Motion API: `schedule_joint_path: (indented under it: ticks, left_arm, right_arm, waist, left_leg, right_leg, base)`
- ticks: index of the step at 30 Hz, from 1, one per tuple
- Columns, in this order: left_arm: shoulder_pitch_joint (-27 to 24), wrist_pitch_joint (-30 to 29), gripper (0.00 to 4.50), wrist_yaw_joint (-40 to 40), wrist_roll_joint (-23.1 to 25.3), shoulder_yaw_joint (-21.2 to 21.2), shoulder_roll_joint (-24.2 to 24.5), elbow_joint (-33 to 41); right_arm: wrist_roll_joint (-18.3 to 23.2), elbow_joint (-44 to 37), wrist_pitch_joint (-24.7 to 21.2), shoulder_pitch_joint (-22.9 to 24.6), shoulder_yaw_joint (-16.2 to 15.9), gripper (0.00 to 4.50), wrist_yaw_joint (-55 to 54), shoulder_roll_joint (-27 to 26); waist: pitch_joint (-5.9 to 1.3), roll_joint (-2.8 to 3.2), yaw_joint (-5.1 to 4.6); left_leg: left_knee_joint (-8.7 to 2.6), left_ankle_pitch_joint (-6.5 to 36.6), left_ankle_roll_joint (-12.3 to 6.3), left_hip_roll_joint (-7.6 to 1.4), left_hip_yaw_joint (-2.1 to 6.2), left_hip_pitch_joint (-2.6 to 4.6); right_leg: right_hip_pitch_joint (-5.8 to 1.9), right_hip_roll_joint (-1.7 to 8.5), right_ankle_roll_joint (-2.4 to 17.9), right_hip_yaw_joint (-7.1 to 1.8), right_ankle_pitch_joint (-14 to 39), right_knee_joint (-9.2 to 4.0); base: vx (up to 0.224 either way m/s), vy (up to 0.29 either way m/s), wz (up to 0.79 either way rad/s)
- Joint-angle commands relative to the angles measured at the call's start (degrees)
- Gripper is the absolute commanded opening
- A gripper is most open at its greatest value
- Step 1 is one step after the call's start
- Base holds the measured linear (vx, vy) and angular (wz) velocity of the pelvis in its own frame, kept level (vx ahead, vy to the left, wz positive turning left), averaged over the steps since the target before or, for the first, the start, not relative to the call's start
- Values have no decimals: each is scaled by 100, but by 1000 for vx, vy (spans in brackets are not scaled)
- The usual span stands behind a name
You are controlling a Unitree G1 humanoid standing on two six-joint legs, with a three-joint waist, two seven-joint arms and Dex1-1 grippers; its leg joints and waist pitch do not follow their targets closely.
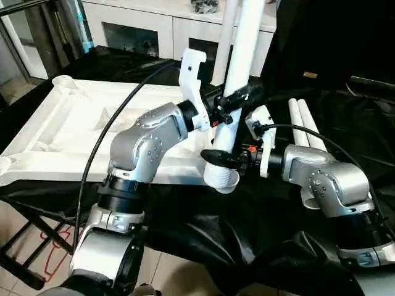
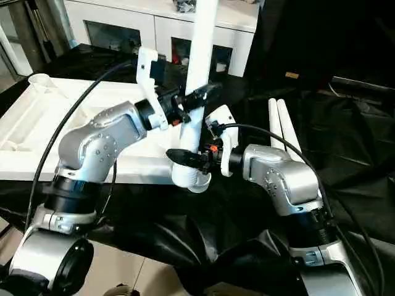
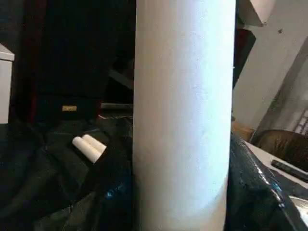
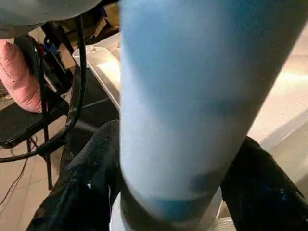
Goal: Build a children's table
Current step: Pick table leg
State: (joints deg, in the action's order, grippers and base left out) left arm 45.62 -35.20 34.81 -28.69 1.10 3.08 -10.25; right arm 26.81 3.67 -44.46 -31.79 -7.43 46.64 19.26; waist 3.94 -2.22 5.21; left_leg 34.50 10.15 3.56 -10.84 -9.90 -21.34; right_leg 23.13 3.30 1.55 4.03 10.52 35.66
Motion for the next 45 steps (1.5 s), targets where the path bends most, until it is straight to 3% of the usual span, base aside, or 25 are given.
schedule_joint_path:
  ticks: [1, 4, 8, 16, 25, 26, 29, 32, 33, 35, 39, 42, 45]
  left_arm:
    - [60, -43, 183, 78, -30, 70, 14, 126]
    - [67, -28, 183, 77, -25, 62, 20, 114]
    - [75, -15, 183, 84, -20, 42, 21, 98]
    - [64, -108, 183, 162, -105, 61, 20, 180]
    - [77, -97, 183, 27, -10, 56, 30, 137]
    - [57, -185, 239, 37, -61, 40, 33, 159]
    - [20, -219, 261, 109, -158, 15, 12, 207]
    - [-8, -23, 289, 81, -110, -7, -37, 214]
    - [-32, 198, 295, 50, -89, -65, -106, 206]
    - [-33, 742, 298, -223, -414, -592, -491, 223]
    - [34, 824, 298, -414, -805, -1083, -621, 159]
    - [34, 856, 298, -329, -1010, -1304, -553, 173]
    - [-95, 821, 298, 29, -986, -1275, -317, 286]
  right_arm:
    - [-17, 51, -75, -123, -42, 296, -34, 37]
    - [-4, 54, -93, -116, -27, 296, -36, 44]
    - [-22, 49, -116, -103, -13, 296, -30, 43]
    - [-19, 87, -119, -104, -1, 223, -16, 8]
    - [-34, 97, -81, -57, 15, 191, -33, -33]
    - [-41, 87, -41, -27, 25, 191, -63, -58]
    - [-56, 98, 39, 8, 50, 190, -120, -108]
    - [-56, 121, 116, 37, 94, 190, -186, -176]
    - [-49, 146, 189, 60, 158, 190, -277, -261]
    - [-28, 363, 482, 105, 471, 190, -763, -650]
    - [-117, 706, 849, 74, 792, 190, -1370, -990]
    - [-198, 916, 1130, 40, 1002, 190, -1768, -1158]
    - [-343, 1026, 1439, 73, 1096, 190, -1993, -1231]
  waist:
    - [-461, -63, 18]
    - [-463, -38, 24]
    - [-468, -55, 23]
    - [-469, -47, 25]
    - [-470, -42, 21]
    - [-471, -43, 23]
    - [-468, -16, 20]
    - [-475, -27, 21]
    - [-470, -17, 25]
    - [-475, -22, 19]
    - [-472, 18, 10]
    - [-471, 8, -6]
    - [-476, 25, -17]
  left_leg:
    - [-322, 461, -161, -197, 40, 34]
    - [-324, 466, -141, -201, 45, 39]
    - [-321, 449, -150, -196, 42, 35]
    - [-321, 448, -145, -197, 44, 35]
    - [-322, 450, -136, -201, 47, 35]
    - [-321, 442, -140, -200, 46, 37]
    - [-322, 462, -114, -203, 46, 38]
    - [-323, 461, -115, -198, 47, 38]
    - [-326, 469, -114, -202, 52, 38]
    - [-315, 500, -93, -196, 43, 22]
    - [-326, 593, -38, -194, 46, 37]
    - [-340, 611, 22, -186, 47, 49]
    - [-348, 587, 29, -193, 47, 61]
  right_leg:
    - [-380, 457, 939, -301, 919, -424]
    - [-380, 461, 928, -302, 918, -420]
    - [-388, 458, 941, -304, 852, -414]
    - [-388, 461, 944, -303, 862, -416]
    - [-393, 457, 978, -303, 776, -403]
    - [-393, 460, 980, -304, 775, -404]
    - [-382, 460, 1007, -303, 783, -407]
    - [-394, 456, 1000, -302, 758, -404]
    - [-389, 459, 995, -302, 767, -410]
    - [-398, 484, 1069, -303, 750, -423]
    - [-380, 471, 1122, -299, 776, -418]
    - [-382, 444, 1008, -294, 851, -420]
    - [-367, 441, 978, -300, 758, -399]
  base:
    - [0, 0, 0]
    - [0, 0, 0]
    - [0, 0, 0]
    - [0, 0, 0]
    - [0, 0, 0]
    - [0, 0, 0]
    - [0, 0, 0]
    - [0, 0, 0]
    - [0, 0, 0]
    - [0, 0, 0]
    - [0, 0, 0]
    - [0, 0, 0]
    - [0, 0, 0]
